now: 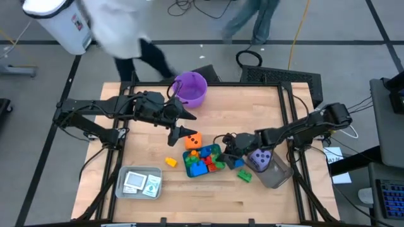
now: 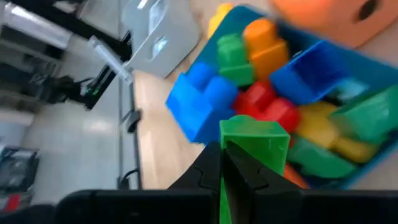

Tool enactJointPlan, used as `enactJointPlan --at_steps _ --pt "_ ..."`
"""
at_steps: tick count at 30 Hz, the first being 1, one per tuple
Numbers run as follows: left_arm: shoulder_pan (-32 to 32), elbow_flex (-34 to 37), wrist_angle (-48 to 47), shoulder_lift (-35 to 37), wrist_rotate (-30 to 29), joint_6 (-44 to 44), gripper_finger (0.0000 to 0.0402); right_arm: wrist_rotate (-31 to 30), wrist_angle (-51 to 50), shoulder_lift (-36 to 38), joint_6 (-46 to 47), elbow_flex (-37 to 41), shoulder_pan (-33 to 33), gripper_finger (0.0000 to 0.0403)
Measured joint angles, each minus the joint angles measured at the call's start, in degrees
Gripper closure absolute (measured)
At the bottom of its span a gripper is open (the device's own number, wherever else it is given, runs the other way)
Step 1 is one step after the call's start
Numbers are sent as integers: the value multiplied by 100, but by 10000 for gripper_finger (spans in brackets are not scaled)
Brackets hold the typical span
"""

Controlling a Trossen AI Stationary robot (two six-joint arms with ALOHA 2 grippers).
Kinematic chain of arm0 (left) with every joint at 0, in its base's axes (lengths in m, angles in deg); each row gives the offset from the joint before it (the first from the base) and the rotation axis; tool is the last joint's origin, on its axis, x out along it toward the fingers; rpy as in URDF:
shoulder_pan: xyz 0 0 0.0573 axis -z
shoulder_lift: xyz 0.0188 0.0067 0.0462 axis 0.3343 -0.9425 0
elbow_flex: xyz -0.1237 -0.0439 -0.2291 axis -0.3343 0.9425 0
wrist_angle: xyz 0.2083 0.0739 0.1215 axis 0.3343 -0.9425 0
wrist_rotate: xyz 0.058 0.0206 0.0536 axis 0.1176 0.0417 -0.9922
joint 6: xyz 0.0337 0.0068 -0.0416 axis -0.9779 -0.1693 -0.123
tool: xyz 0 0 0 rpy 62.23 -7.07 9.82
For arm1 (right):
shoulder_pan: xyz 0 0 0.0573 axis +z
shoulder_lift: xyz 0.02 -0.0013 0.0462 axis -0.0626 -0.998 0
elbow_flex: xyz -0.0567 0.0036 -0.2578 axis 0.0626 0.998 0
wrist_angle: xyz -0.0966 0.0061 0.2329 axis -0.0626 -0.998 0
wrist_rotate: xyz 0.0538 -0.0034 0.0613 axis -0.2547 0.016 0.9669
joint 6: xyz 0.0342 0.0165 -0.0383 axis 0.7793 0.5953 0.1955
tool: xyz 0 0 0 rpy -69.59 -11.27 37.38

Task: Pick & Place Toys
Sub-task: Put the top green game piece into the blue bin

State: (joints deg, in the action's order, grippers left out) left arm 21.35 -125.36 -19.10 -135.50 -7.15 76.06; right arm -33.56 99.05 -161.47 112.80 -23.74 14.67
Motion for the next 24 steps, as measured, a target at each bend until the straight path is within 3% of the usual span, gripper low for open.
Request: enactJointPlan --at_steps 7,18,24 --pt "0 0 -25 0 0 -33 96 418 110 -133 -2 0 28 393" --pt "1 0 -23 0 1 8 96 411 136 -132 -101 0 -54 331" --pt "2 0 -23 0 50 13 96 433 1046 -69 -84 2 -242 298"
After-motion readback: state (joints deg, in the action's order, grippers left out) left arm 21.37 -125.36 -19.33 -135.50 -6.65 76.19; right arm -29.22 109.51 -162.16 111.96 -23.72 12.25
